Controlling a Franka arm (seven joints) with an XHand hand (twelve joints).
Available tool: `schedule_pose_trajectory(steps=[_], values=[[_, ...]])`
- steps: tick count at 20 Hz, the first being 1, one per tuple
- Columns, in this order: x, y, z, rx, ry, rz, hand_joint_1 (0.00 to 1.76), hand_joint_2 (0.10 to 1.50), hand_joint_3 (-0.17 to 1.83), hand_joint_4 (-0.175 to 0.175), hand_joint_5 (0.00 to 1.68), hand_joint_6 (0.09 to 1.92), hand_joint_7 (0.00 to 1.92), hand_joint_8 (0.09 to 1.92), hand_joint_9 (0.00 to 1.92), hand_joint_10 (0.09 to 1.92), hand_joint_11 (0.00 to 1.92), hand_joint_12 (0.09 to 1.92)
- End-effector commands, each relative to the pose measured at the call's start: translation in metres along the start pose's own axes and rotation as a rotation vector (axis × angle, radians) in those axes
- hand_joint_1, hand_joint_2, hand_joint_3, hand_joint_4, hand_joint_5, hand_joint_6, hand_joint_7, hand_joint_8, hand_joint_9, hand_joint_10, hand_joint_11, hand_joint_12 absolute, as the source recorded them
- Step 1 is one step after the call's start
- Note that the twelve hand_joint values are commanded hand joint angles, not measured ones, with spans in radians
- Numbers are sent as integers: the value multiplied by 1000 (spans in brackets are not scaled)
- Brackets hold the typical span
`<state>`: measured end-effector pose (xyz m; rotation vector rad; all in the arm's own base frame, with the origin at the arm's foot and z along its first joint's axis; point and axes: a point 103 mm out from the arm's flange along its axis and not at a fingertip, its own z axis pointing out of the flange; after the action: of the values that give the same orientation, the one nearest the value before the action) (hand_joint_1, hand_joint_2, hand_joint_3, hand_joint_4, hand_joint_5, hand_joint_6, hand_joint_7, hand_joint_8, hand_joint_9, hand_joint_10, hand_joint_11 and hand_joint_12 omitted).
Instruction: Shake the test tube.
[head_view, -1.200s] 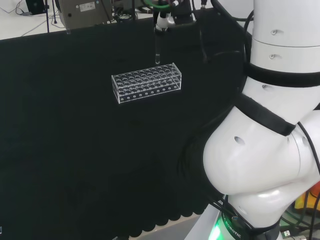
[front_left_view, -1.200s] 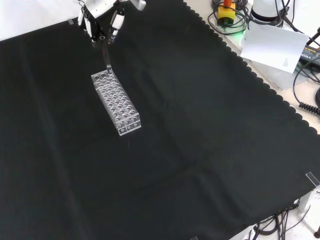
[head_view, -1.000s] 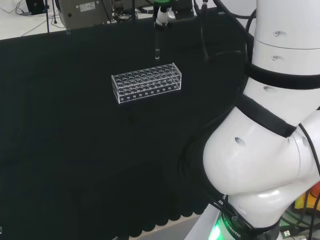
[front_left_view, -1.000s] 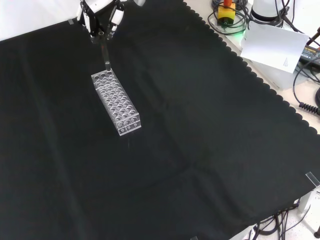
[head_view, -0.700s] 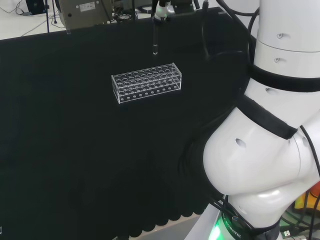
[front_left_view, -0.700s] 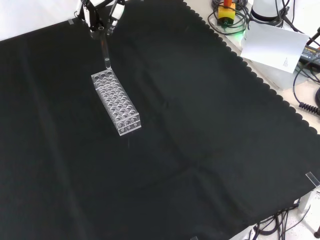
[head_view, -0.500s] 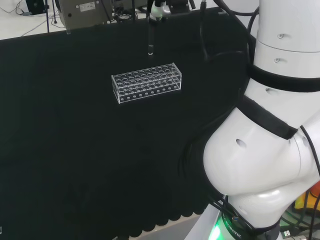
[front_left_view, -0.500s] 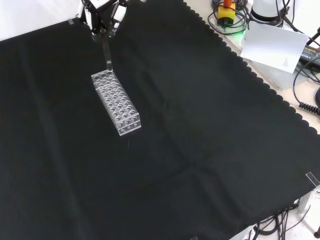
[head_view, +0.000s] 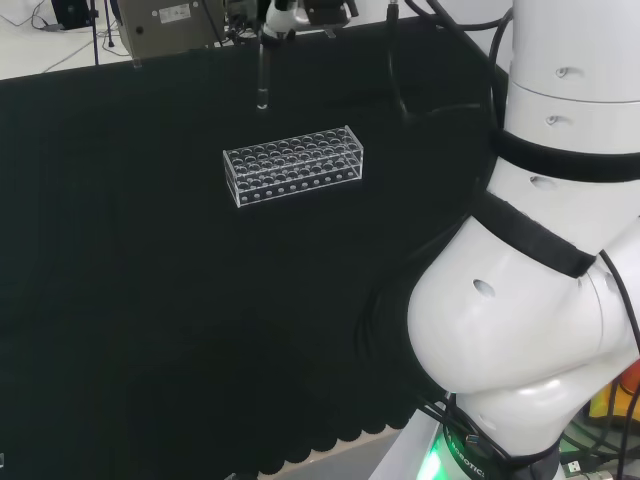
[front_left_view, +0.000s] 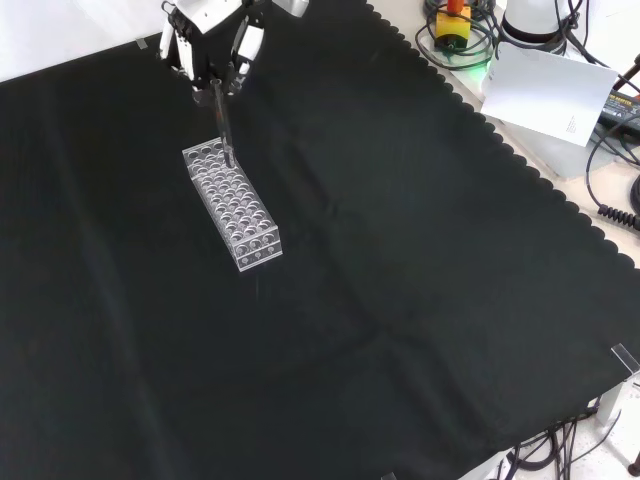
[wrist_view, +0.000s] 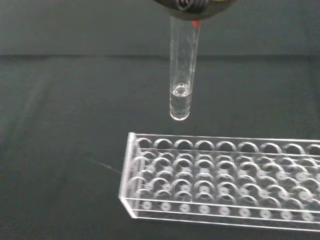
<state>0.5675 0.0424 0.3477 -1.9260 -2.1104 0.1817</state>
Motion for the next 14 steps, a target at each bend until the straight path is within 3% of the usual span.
schedule_pose_trajectory(steps=[1, 4, 7, 14], values=[[21, 3, -3, -4, 13, -51, 1422, 1035, -175, -175, 1325, 315, 1376, 721, 1453, 87, 705, 1211], [18, 3, -3, -1, 2, -44, 1422, 1034, -175, -175, 1325, 315, 1376, 721, 1453, 87, 706, 1211], [3, 0, 1, 15, -22, -8, 1422, 1034, -175, -175, 1325, 315, 1376, 720, 1453, 87, 707, 1210], [-74, -13, 14, 70, -81, 167, 1422, 1034, -175, -175, 1326, 314, 1376, 720, 1453, 87, 709, 1209]])
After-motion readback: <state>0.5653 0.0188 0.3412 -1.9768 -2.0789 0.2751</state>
